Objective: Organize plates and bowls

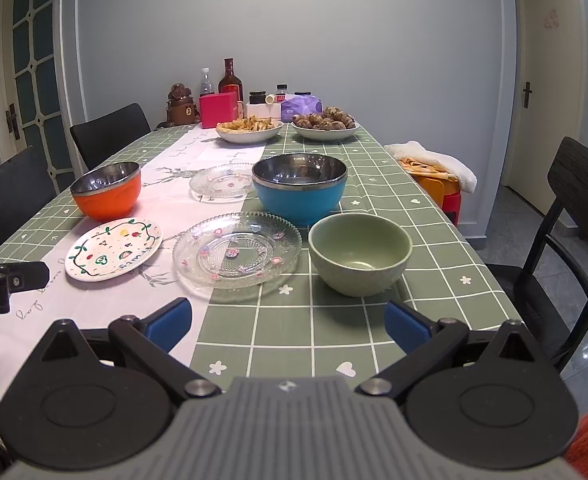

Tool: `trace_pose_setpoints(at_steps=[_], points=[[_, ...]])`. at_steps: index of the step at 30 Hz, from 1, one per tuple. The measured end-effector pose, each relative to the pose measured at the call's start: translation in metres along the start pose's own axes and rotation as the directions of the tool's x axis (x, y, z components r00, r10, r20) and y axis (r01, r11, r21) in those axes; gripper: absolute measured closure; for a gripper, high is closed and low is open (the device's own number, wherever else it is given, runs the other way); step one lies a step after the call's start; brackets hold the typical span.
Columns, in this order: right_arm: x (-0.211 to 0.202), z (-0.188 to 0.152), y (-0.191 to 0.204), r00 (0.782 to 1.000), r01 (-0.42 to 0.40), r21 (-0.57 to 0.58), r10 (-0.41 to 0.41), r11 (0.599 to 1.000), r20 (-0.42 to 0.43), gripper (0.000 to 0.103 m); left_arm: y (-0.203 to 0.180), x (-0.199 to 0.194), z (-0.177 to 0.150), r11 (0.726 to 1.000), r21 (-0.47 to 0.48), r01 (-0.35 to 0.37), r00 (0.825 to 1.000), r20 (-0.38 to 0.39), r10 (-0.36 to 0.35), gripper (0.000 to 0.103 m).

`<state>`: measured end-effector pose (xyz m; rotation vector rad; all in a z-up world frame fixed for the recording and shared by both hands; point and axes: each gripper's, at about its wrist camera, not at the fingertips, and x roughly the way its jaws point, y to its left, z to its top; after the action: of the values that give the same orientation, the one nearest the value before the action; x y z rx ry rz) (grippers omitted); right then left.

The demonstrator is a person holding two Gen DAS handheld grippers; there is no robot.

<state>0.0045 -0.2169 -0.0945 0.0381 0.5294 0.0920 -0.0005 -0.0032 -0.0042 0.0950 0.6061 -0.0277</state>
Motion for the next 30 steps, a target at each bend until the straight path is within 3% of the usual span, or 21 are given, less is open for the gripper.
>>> trace_pose_setpoints(at_steps=[8, 13, 18, 22, 24, 27, 30], points=[[0.001, 0.0, 0.002, 1.0, -0.004, -0.007, 0.004, 1.0, 0.008, 0.003, 0.001, -0.001, -0.001, 1.0, -0.016, 0.007, 1.0, 0.023, -0.006, 0.0], [0.0, -0.002, 0.005, 0.998, -0.038, -0.021, 0.039, 0.999, 0.05, 0.003, -0.001, -0.006, 0.001, 0.998, 0.004, -0.064, 0.994, 0.093, 0.064, 0.013], [0.005, 0.017, 0.016, 0.993, -0.113, -0.062, 0.115, 0.992, 0.029, 0.003, 0.011, -0.003, 0.013, 0.996, -0.075, 0.047, 0.996, 0.075, -0.041, 0.036], [0.017, 0.049, 0.031, 0.981, -0.193, -0.1, 0.194, 0.976, 0.003, 0.005, 0.015, -0.006, 0.037, 0.999, -0.028, 0.039, 0.995, 0.09, -0.036, 0.04], [0.026, 0.065, 0.04, 0.974, -0.227, -0.118, 0.228, 0.967, -0.007, 0.012, 0.022, -0.006, 0.055, 0.999, -0.019, 0.044, 0.995, 0.094, -0.042, 0.04], [0.054, 0.088, 0.054, 0.955, -0.295, -0.117, 0.289, 0.948, -0.064, 0.029, 0.044, 0.012, 0.079, 0.994, -0.065, 0.094, 0.995, 0.042, -0.091, 0.043], [0.094, 0.104, 0.062, 0.934, -0.333, -0.034, 0.324, 0.942, -0.152, 0.041, 0.064, 0.042, 0.092, 0.993, -0.092, 0.068, 0.997, -0.022, -0.07, 0.051]])
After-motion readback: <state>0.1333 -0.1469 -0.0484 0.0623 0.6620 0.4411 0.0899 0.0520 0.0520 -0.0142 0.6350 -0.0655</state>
